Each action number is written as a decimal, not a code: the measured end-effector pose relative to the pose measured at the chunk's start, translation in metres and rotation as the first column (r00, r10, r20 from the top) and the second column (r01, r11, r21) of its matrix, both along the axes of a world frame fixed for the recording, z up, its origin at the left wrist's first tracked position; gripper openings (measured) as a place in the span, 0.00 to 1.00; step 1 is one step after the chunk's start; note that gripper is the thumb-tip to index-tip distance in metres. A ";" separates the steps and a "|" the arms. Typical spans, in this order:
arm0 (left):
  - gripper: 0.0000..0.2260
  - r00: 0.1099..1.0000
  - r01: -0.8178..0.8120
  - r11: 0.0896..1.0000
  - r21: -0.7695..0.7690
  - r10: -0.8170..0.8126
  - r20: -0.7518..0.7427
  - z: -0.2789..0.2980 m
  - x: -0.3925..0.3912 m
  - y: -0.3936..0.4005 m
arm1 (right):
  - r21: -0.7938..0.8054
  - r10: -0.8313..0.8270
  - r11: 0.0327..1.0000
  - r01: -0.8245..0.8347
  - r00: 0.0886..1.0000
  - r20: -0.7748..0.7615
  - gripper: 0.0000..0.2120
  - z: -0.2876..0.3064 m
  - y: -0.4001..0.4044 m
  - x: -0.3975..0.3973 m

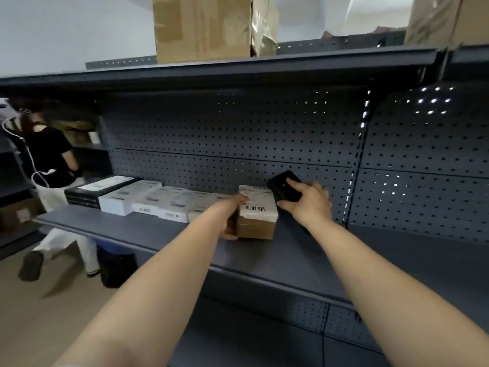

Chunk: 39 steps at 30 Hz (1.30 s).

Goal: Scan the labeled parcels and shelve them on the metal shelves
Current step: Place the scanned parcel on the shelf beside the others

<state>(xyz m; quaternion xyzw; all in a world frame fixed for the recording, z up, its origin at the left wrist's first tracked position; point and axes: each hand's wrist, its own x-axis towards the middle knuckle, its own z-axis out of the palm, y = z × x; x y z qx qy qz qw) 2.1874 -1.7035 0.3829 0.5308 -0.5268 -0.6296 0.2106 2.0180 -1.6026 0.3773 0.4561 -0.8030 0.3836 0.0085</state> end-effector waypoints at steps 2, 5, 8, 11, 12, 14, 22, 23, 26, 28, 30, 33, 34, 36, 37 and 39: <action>0.24 0.997 0.064 0.998 -0.021 -0.063 0.052 -0.002 -0.011 -0.019 | -0.007 -0.025 1.000 0.025 1.000 0.008 0.33 0.000 -0.010 -0.010; 0.25 0.993 0.100 0.994 -0.045 -0.097 0.067 -0.006 -0.016 -0.043 | -0.029 -0.041 0.999 0.041 0.999 -0.016 0.33 -0.002 -0.028 -0.018; 0.27 0.988 0.139 0.989 -0.047 -0.135 0.078 -0.007 -0.016 -0.061 | -0.041 -0.045 0.998 0.044 0.999 -0.006 0.33 -0.001 -0.048 -0.015; 0.27 0.975 0.191 0.963 -0.192 -0.164 0.150 -0.003 -0.017 -0.068 | -0.042 -0.063 0.997 0.062 0.998 -0.016 0.33 -0.001 -0.066 -0.006; 0.24 0.962 0.217 0.912 -0.347 -0.141 0.233 -0.002 -0.017 -0.067 | -0.052 -0.073 0.996 0.073 0.997 -0.009 0.33 -0.002 -0.069 -0.003; 0.20 0.924 0.310 0.680 -0.664 -0.050 0.380 -0.002 -0.015 -0.058 | -0.069 -0.100 0.993 0.099 0.995 -0.008 0.33 -0.004 -0.074 0.004; 0.27 0.650 0.759 -0.082 -0.646 0.157 0.743 -0.047 -0.015 -0.055 | -0.055 -0.296 0.954 0.294 0.955 -0.030 0.33 -0.010 -0.059 0.029; 0.28 0.655 0.755 -0.097 -0.648 0.159 0.739 -0.048 -0.010 -0.064 | -0.061 -0.326 0.944 0.324 0.945 -0.027 0.33 -0.011 -0.055 0.032; 0.27 0.650 0.759 -0.146 -0.635 0.105 0.753 -0.048 0.004 -0.085 | -0.080 -0.393 0.917 0.392 0.919 -0.005 0.32 -0.014 -0.037 0.039; 0.26 0.656 0.748 -0.175 -0.640 0.050 0.753 -0.047 0.009 -0.089 | -0.081 -0.430 0.900 0.427 0.903 -0.019 0.32 -0.017 -0.019 0.041; 0.27 0.692 0.712 -0.177 -0.679 0.018 0.721 -0.045 0.008 -0.081 | -0.072 -0.472 0.881 0.468 0.881 -0.037 0.31 -0.020 0.004 0.042; 0.29 0.710 0.681 -0.217 -0.699 -0.035 0.703 -0.039 -0.014 -0.046 | -0.041 -0.543 0.840 0.541 0.837 -0.064 0.31 -0.019 0.047 0.038; 0.29 0.696 0.686 -0.251 -0.683 -0.047 0.717 -0.036 -0.026 -0.027 | -0.031 -0.569 0.822 0.569 0.819 -0.077 0.31 -0.018 0.064 0.036; 0.29 0.674 0.681 -0.315 -0.661 -0.081 0.734 -0.031 -0.052 0.015 | -0.015 -0.619 0.783 0.621 0.778 -0.101 0.31 -0.016 0.103 0.030; 0.29 0.672 0.668 -0.346 -0.659 -0.101 0.734 -0.029 -0.065 0.039 | -0.008 -0.644 0.762 0.648 0.756 -0.114 0.31 -0.015 0.124 0.026; 0.28 0.670 0.629 -0.410 -0.661 -0.146 0.728 -0.026 -0.094 0.089 | 0.005 -0.699 0.708 0.706 0.701 -0.141 0.31 -0.013 0.173 0.016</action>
